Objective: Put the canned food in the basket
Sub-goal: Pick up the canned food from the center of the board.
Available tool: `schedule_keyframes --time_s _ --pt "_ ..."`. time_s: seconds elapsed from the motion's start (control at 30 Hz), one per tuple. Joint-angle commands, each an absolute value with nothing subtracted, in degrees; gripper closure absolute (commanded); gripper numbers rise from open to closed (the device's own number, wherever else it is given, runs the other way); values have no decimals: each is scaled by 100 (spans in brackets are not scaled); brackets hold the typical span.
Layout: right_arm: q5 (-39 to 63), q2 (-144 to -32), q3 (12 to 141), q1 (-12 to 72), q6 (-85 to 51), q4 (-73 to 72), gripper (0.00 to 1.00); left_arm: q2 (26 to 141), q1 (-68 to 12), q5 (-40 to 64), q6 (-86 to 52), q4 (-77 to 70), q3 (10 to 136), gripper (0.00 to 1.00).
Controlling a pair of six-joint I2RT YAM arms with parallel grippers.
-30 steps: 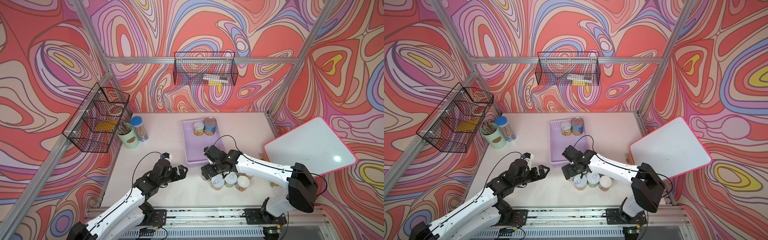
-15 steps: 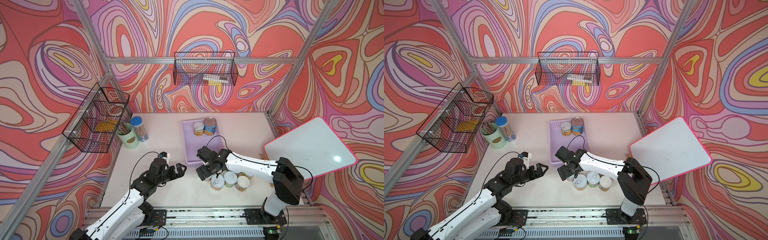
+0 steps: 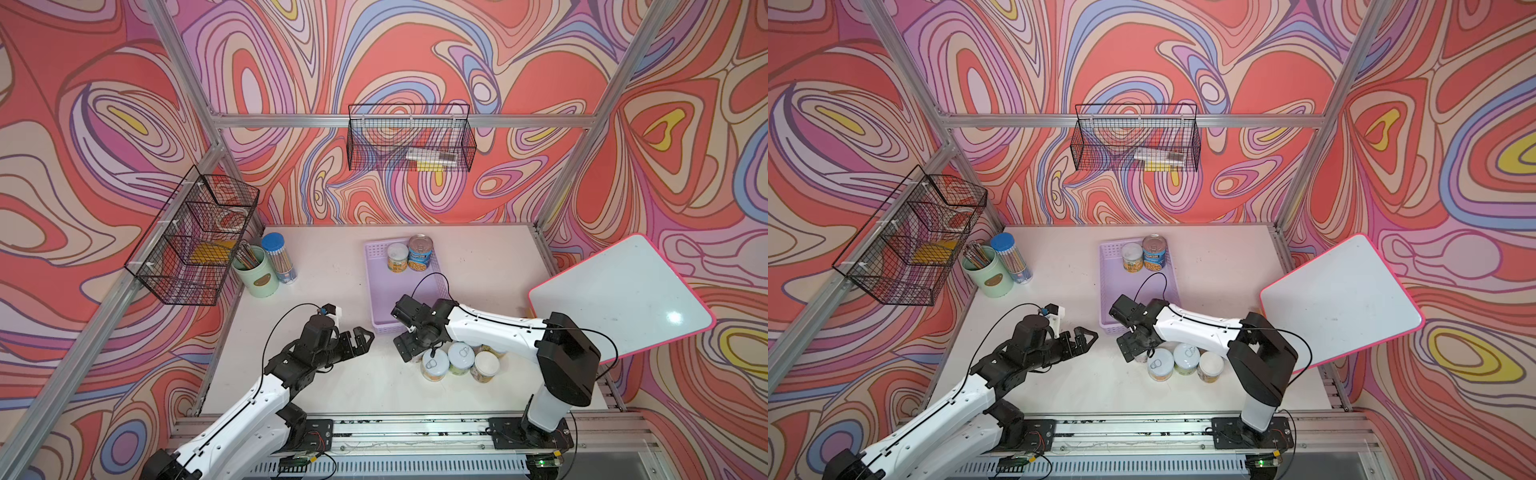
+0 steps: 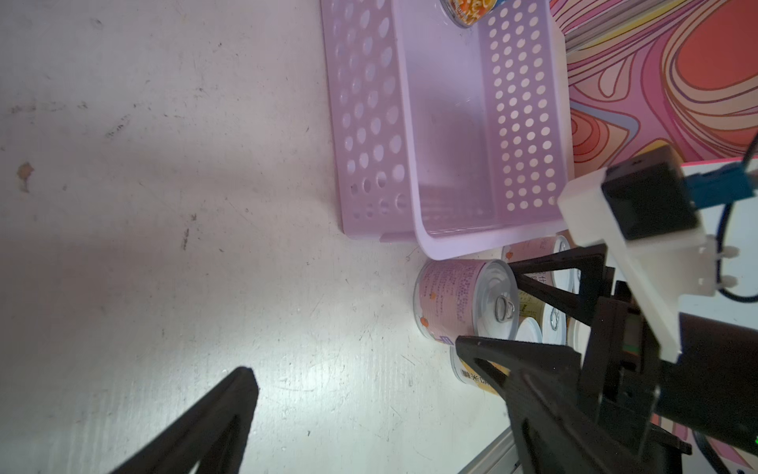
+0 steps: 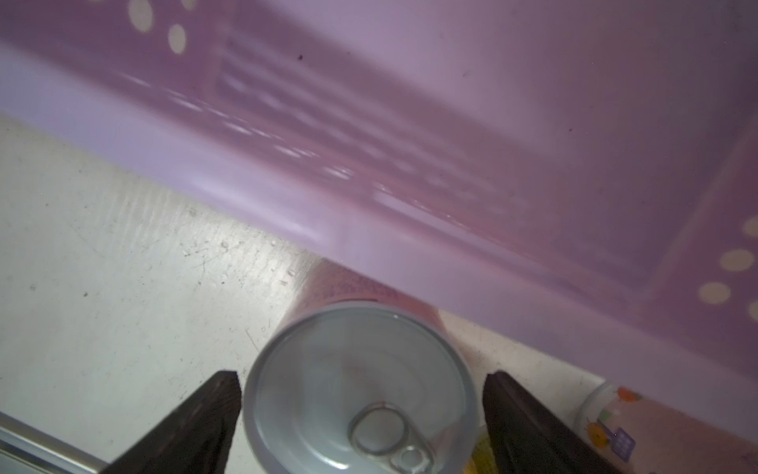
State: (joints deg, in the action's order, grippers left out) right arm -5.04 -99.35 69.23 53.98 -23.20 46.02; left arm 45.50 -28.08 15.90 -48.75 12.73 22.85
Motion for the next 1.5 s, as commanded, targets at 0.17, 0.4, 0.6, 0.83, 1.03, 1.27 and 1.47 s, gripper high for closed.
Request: schedule_keyframes --time_s 0.17,0.4,0.6,0.83,1.03,1.27,1.47 --pt "-545 -10121 7085 5428 -2458 4564 14 4674 -2784 1734 -4742 989 2232 1" --pt "-555 -10258 7104 5423 -2470 4544 22 4824 -2782 1762 -4702 908 2280 1" --pt "-632 -9993 7142 5423 -2498 4603 28 4830 -2785 1801 -4626 946 2404 1" --pt "-680 -9580 7405 5423 -2505 4833 32 4730 -2786 1827 -4451 1283 2860 1" --pt "-630 -9366 7612 5425 -2528 4968 33 4744 -2786 1812 -4308 1472 3333 1" --pt "-856 -9118 7730 5431 -2493 5066 38 4847 -2778 1796 -4263 1412 3351 1" --pt "-1006 -9203 8105 5425 -2307 5191 39 4972 -2768 1551 -4172 1421 3519 1"
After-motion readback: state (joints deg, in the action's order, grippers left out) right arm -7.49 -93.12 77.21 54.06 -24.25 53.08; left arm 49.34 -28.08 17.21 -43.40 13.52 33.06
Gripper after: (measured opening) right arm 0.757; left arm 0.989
